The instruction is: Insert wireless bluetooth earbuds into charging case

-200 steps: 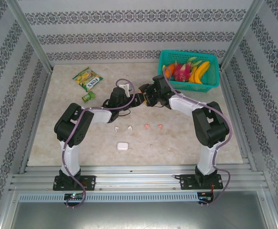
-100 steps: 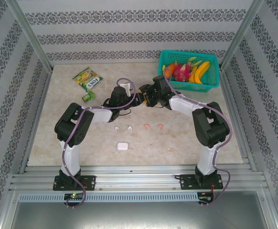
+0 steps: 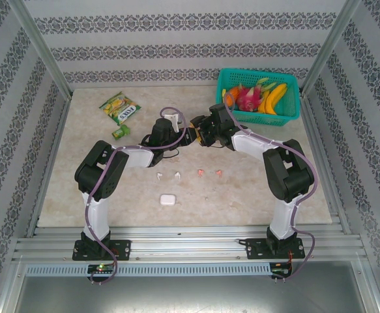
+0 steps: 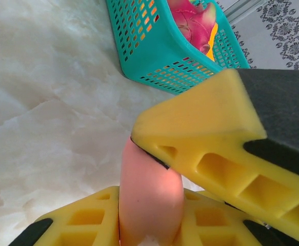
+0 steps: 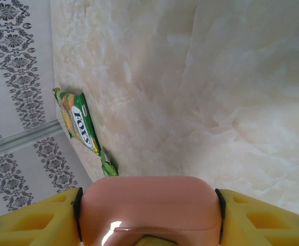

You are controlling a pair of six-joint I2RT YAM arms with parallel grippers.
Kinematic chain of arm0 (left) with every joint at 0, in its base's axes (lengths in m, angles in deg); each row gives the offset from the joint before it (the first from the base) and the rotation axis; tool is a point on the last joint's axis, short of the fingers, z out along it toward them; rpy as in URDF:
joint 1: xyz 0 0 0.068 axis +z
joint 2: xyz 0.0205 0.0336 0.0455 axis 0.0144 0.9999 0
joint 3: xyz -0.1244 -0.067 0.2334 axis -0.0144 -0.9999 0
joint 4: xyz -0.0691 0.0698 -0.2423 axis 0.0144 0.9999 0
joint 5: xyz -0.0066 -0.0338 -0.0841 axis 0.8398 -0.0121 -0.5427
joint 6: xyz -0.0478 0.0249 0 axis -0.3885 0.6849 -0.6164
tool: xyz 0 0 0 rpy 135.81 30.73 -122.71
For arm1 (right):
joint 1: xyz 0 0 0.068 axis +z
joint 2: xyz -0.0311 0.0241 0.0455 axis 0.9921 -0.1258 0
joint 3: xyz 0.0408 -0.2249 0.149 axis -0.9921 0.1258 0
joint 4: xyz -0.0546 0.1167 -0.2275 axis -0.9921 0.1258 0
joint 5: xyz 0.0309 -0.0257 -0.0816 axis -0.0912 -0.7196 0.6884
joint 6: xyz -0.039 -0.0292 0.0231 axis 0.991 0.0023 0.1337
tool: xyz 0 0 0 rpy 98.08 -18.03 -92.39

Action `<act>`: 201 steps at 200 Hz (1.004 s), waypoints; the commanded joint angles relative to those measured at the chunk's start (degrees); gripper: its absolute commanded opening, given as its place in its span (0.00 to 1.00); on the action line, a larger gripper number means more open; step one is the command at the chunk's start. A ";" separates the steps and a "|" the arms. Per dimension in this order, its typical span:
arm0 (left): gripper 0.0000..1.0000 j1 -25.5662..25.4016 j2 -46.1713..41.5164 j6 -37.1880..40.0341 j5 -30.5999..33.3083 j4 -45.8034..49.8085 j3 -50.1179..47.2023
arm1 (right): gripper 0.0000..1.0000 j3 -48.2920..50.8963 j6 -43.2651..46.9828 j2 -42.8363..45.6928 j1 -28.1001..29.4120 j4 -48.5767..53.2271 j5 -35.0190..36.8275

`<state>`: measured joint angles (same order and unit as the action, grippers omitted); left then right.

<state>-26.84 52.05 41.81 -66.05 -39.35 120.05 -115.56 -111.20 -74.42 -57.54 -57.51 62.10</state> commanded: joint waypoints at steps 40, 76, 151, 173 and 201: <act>0.05 0.38 -0.69 -1.14 -0.35 0.17 0.97 | 0.68 0.93 1.26 4.58 -2.30 -2.46 -1.42; 0.03 3.81 -1.71 -3.46 -9.20 -0.64 0.35 | 0.82 4.60 10.88 11.02 -7.06 -3.53 -2.41; 0.03 10.84 -6.37 -1.32 -30.55 6.46 3.36 | 0.86 25.33 34.52 24.73 -13.22 -18.60 -13.47; 0.03 10.82 -7.75 0.90 -34.12 11.47 5.40 | 0.84 27.11 41.15 26.14 -11.36 -18.62 -17.11; 0.04 10.83 -8.97 1.05 -37.18 13.17 6.56 | 0.81 28.04 45.18 26.53 -8.83 -18.94 -18.53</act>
<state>-15.99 45.91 40.76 -97.07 -29.73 124.59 -88.33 -74.09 -50.27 -68.29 -71.94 47.89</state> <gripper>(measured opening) 0.236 0.822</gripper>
